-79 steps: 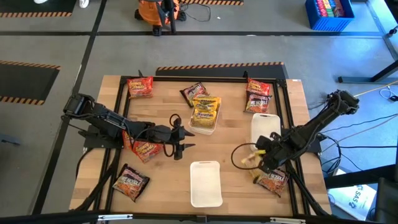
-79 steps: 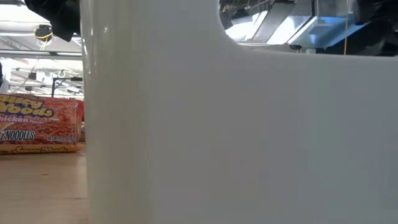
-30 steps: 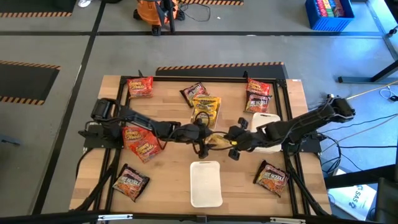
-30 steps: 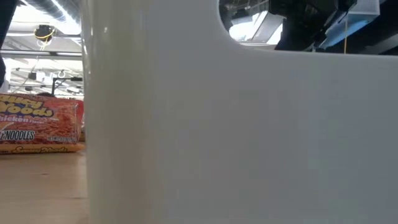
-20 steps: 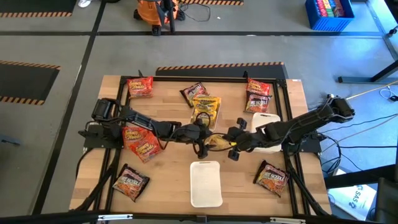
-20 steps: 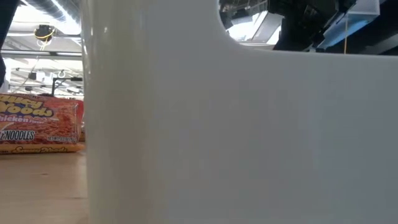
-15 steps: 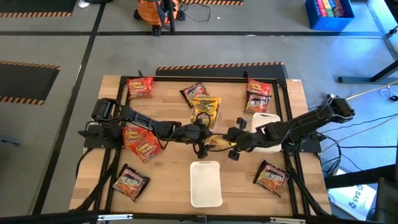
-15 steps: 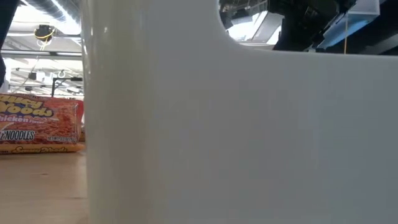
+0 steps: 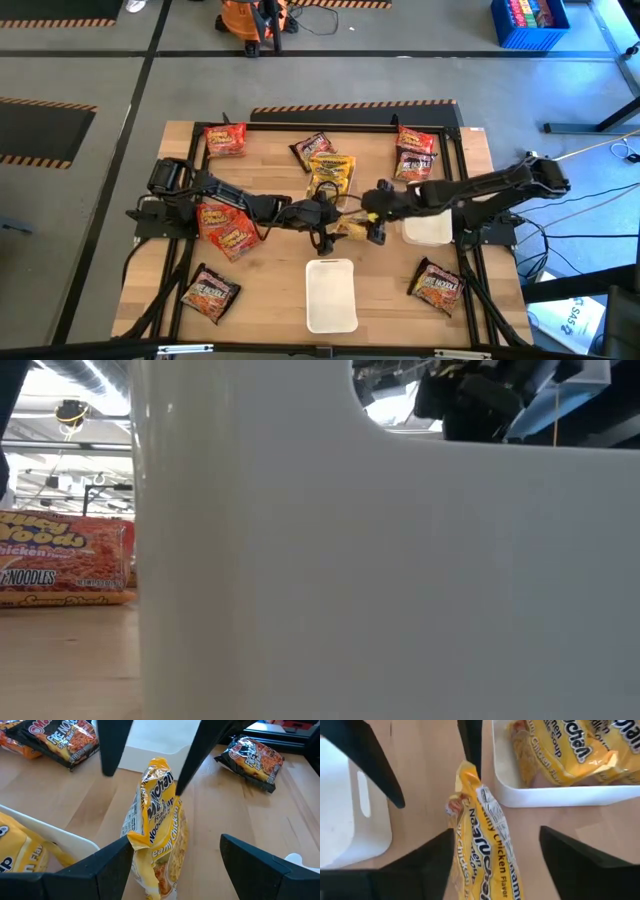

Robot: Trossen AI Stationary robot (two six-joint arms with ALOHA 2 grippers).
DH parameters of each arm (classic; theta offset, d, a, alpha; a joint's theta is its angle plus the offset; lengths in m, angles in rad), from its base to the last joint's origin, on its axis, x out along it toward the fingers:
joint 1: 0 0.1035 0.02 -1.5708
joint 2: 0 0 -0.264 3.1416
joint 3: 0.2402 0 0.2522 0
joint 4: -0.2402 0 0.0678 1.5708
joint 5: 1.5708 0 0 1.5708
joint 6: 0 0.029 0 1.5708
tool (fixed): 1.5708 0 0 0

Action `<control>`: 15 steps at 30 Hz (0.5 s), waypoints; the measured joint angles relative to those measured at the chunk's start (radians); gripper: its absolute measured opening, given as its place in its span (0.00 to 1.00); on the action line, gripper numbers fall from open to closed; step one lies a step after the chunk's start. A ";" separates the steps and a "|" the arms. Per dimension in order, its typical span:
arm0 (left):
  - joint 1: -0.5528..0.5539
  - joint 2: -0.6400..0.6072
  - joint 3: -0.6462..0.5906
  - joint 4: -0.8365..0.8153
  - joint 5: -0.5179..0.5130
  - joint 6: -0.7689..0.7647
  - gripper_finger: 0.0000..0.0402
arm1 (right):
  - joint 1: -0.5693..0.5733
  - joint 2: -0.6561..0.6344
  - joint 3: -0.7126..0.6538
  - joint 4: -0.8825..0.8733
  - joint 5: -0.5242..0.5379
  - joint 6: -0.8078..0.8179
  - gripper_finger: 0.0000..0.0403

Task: Sort Maruchan noodles
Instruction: Put the yellow noodle pack in the top left white bin

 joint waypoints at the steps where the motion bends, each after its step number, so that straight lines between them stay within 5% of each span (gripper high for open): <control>1: 0.000 0.000 0.000 0.000 0.000 0.000 0.72 | -0.016 0.003 0.000 -0.004 -0.033 -0.010 0.73; 7: 0.000 0.000 -0.001 -0.003 -0.001 0.000 0.72 | -0.085 0.062 0.000 0.025 -0.194 -0.041 0.78; 15: 0.000 0.000 -0.002 -0.022 -0.009 0.000 0.72 | -0.106 0.189 -0.001 0.066 -0.302 -0.078 0.72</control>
